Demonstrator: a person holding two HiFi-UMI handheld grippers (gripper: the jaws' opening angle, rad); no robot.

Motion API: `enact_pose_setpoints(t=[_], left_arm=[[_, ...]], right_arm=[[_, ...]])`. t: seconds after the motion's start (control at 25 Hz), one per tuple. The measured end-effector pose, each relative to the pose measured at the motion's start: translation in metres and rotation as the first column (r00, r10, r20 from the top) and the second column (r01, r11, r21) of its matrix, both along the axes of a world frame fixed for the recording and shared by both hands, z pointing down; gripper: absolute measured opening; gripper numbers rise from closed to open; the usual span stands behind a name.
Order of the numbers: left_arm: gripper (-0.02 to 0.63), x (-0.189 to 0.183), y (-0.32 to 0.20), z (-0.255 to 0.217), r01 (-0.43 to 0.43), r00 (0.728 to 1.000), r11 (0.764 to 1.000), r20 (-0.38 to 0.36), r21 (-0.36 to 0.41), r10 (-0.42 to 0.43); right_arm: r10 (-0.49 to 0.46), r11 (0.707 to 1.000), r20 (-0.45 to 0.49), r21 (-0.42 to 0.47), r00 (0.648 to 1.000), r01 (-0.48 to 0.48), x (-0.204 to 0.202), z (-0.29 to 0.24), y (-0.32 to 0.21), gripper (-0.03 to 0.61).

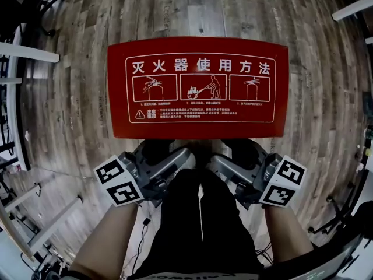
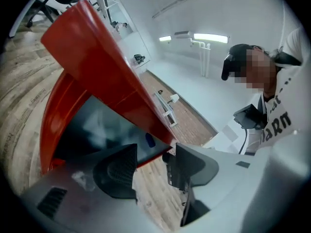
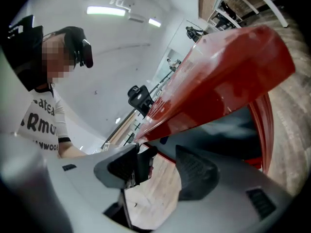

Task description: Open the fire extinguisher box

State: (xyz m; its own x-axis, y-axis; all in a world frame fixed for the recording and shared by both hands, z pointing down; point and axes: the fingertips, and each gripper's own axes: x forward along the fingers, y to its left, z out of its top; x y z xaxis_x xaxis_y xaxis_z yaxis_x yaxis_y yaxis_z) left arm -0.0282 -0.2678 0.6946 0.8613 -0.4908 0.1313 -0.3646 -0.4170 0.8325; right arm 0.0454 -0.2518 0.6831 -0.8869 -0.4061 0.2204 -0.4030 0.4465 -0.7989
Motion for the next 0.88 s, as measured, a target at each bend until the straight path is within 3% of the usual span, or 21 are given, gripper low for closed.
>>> enact_pose_setpoints(t=[0.2, 0.48, 0.88], left_arm=[[0.233, 0.001, -0.015, -0.007, 0.001, 0.996, 0.993, -0.084, 0.121, 0.009], [0.233, 0.002, -0.023, -0.027, 0.0, 0.986, 0.962, -0.16, 0.274, 0.046], [0.232, -0.004, -0.022, -0.079, 0.095, 0.963, 0.945, -0.269, 0.313, -0.008]], right_arm=[[0.006, 0.995, 0.097, 0.096, 0.995, -0.016, -0.007, 0.001, -0.014, 0.238], [0.007, 0.972, 0.26, 0.227, 0.966, -0.068, -0.008, -0.026, -0.028, 0.238], [0.045, 0.966, 0.398, 0.216, 0.916, -0.141, -0.002, -0.071, -0.025, 0.235]])
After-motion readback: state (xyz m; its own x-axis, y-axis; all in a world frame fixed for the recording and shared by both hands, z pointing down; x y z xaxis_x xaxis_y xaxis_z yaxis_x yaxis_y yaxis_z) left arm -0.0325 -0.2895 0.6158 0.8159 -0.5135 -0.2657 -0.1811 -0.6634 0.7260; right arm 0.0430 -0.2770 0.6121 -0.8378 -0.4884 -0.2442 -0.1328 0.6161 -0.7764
